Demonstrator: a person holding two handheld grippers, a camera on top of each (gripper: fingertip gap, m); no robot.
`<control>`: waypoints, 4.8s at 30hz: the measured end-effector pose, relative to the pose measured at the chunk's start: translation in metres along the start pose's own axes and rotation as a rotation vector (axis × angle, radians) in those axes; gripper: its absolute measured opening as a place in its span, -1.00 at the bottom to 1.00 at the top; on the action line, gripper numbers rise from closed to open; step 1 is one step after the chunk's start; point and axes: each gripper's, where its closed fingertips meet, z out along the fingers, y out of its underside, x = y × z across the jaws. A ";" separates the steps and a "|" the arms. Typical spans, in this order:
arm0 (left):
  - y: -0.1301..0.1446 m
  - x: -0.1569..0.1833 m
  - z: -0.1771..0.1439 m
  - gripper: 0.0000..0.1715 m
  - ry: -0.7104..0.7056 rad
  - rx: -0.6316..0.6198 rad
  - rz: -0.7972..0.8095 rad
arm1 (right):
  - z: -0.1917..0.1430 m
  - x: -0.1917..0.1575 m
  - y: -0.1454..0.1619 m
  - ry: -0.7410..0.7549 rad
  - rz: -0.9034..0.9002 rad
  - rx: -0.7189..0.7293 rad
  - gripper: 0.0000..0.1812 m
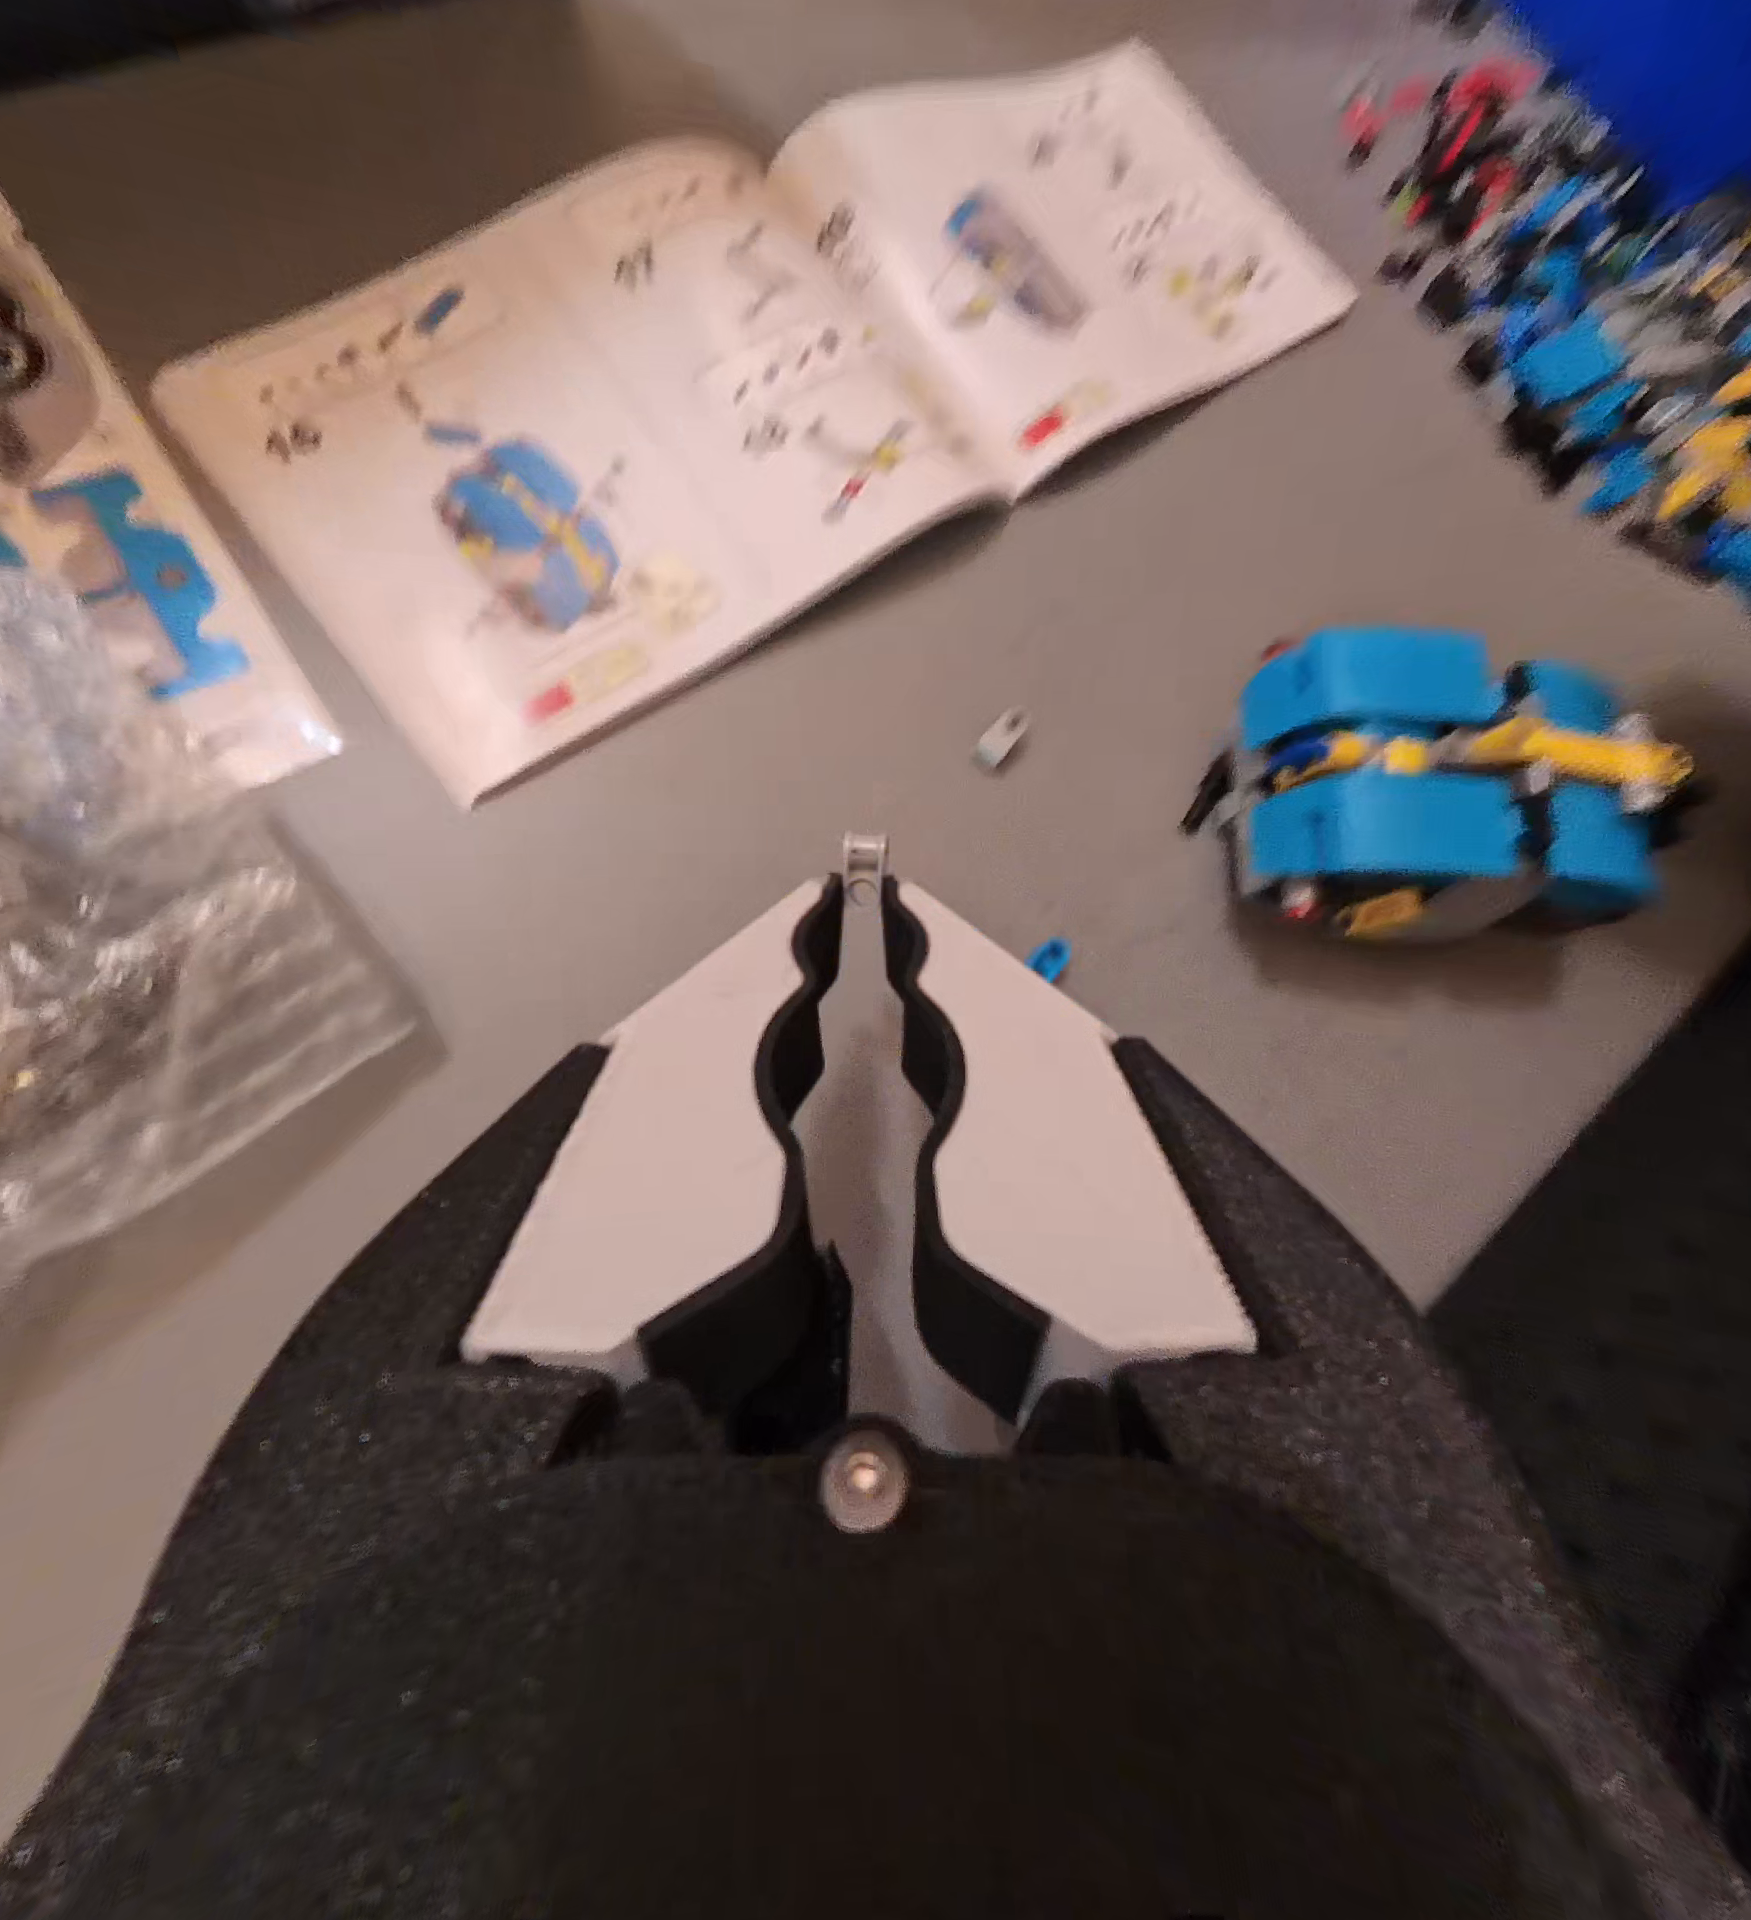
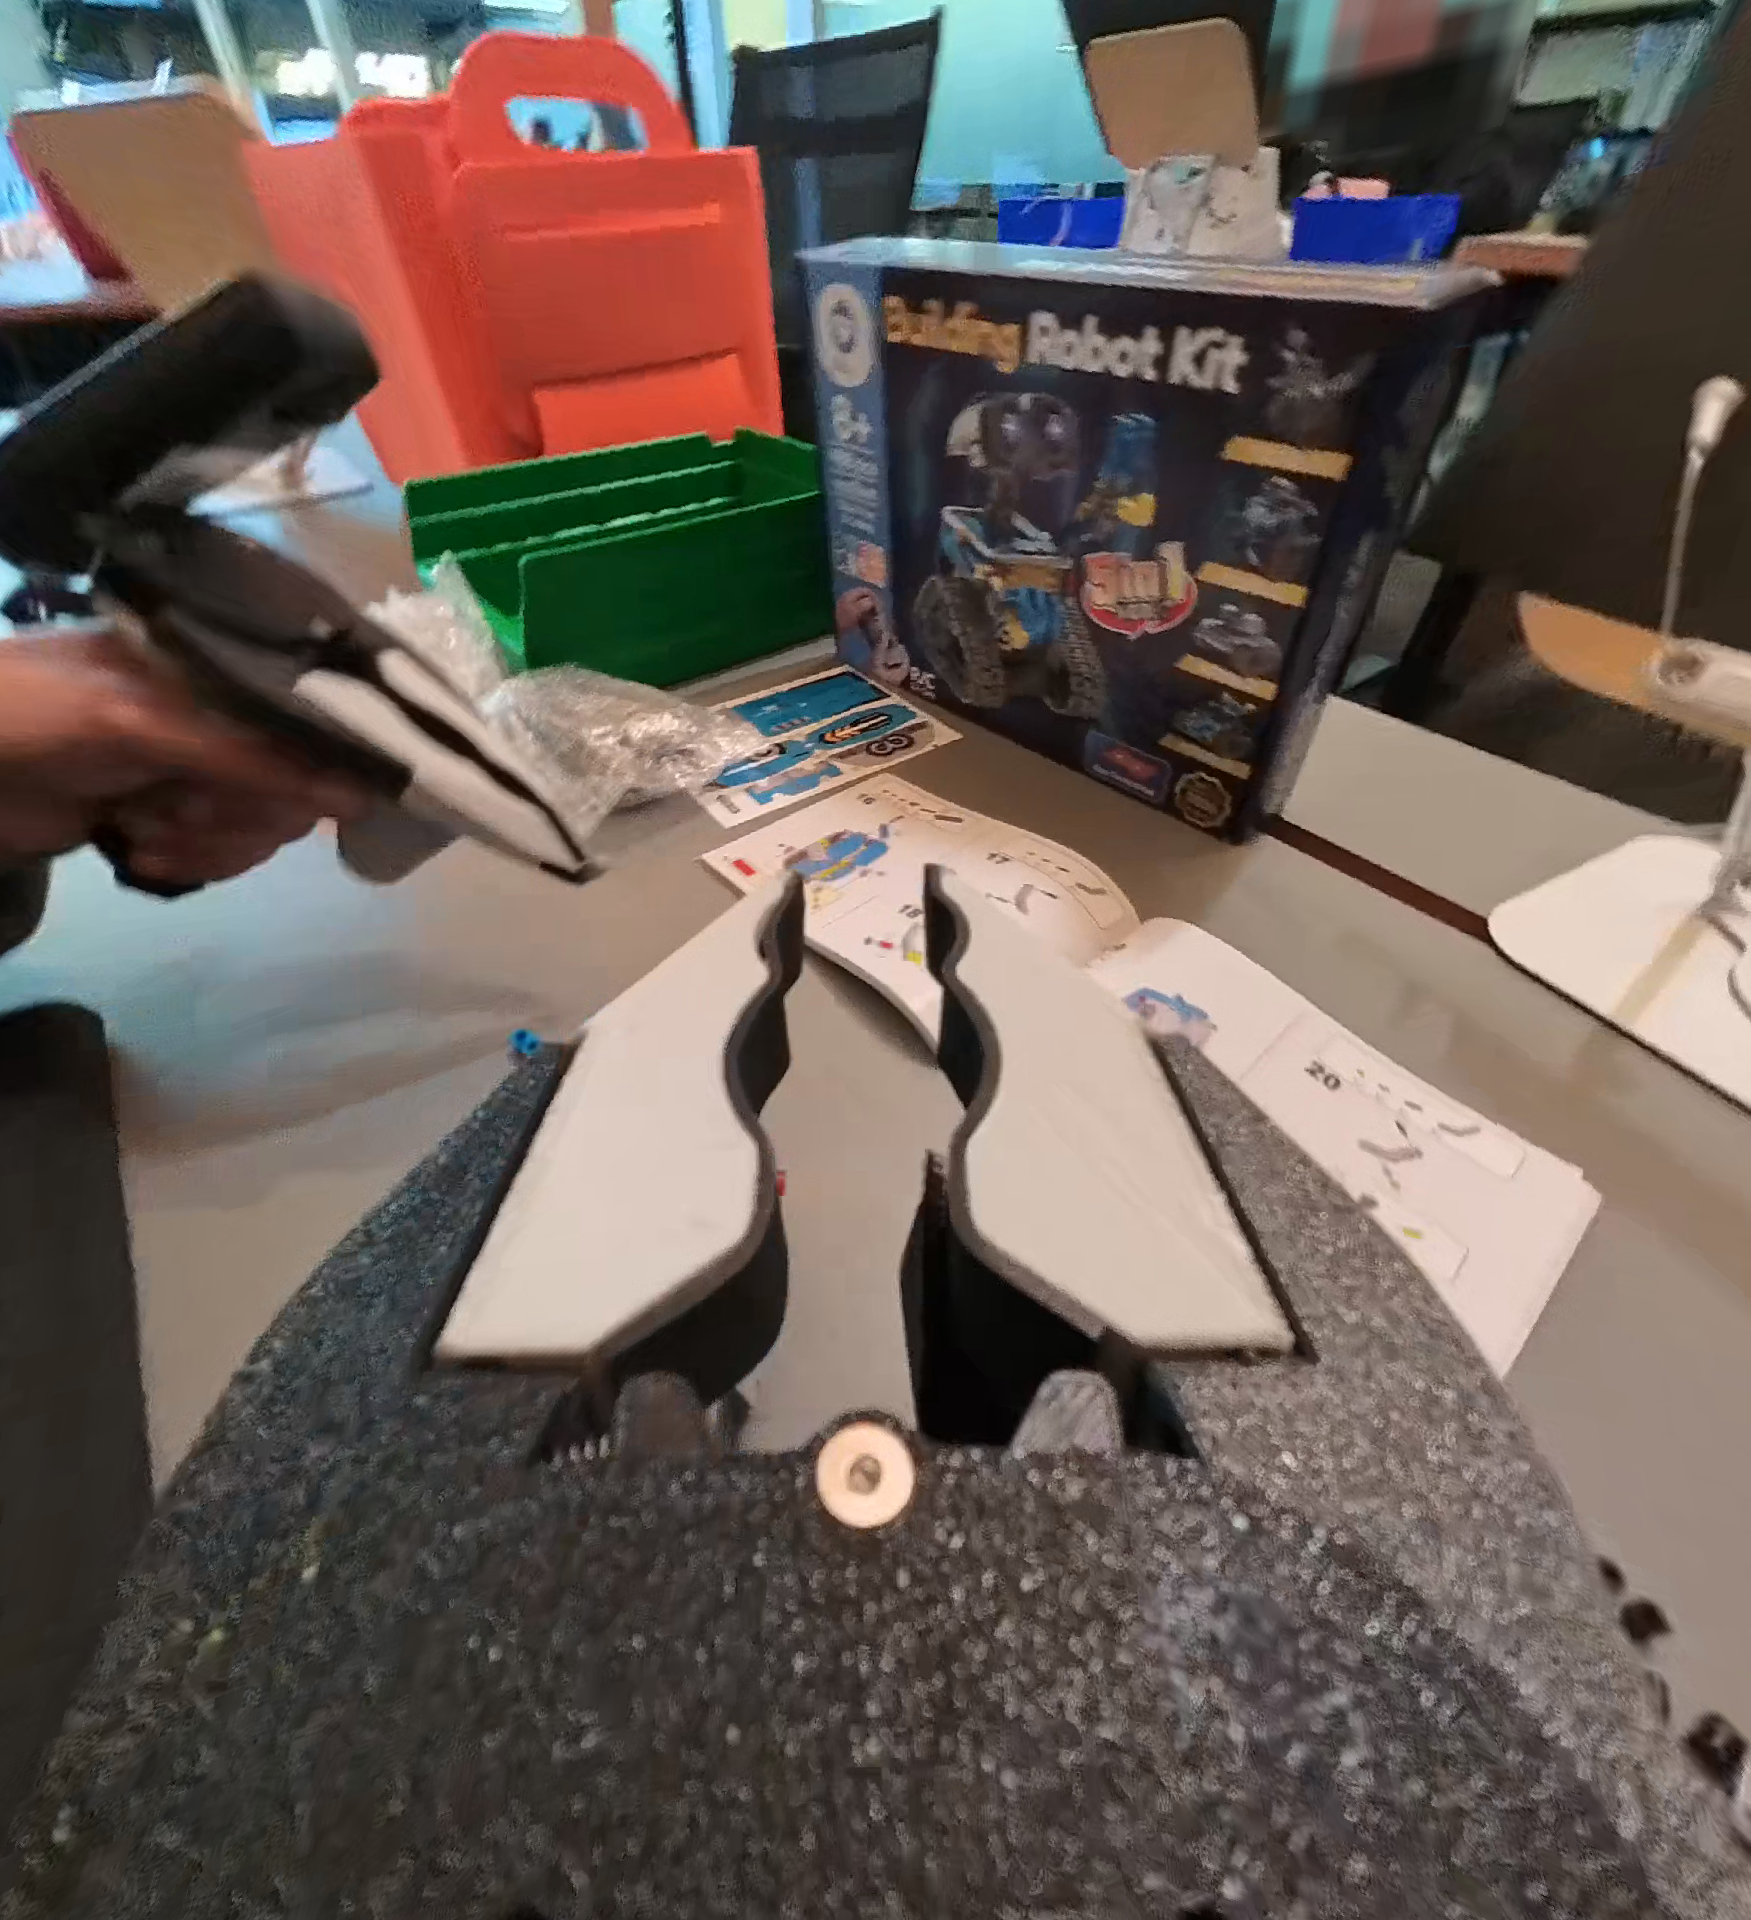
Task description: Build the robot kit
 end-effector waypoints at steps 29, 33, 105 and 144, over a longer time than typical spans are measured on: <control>0.011 -0.010 0.036 -0.54 -0.155 -0.094 0.118 | -0.105 0.197 0.123 0.714 0.246 -0.479 -0.77; -0.006 -0.002 0.034 -0.55 -0.125 0.006 0.121 | -0.102 0.256 0.127 0.737 0.142 -0.603 -0.83; 0.012 0.018 0.025 -0.56 0.017 0.051 0.006 | -0.055 0.272 0.161 0.431 0.353 -0.696 -0.75; -0.013 0.050 0.011 -0.56 0.131 0.140 0.027 | -0.055 0.228 0.124 0.275 0.273 -0.569 -0.90</control>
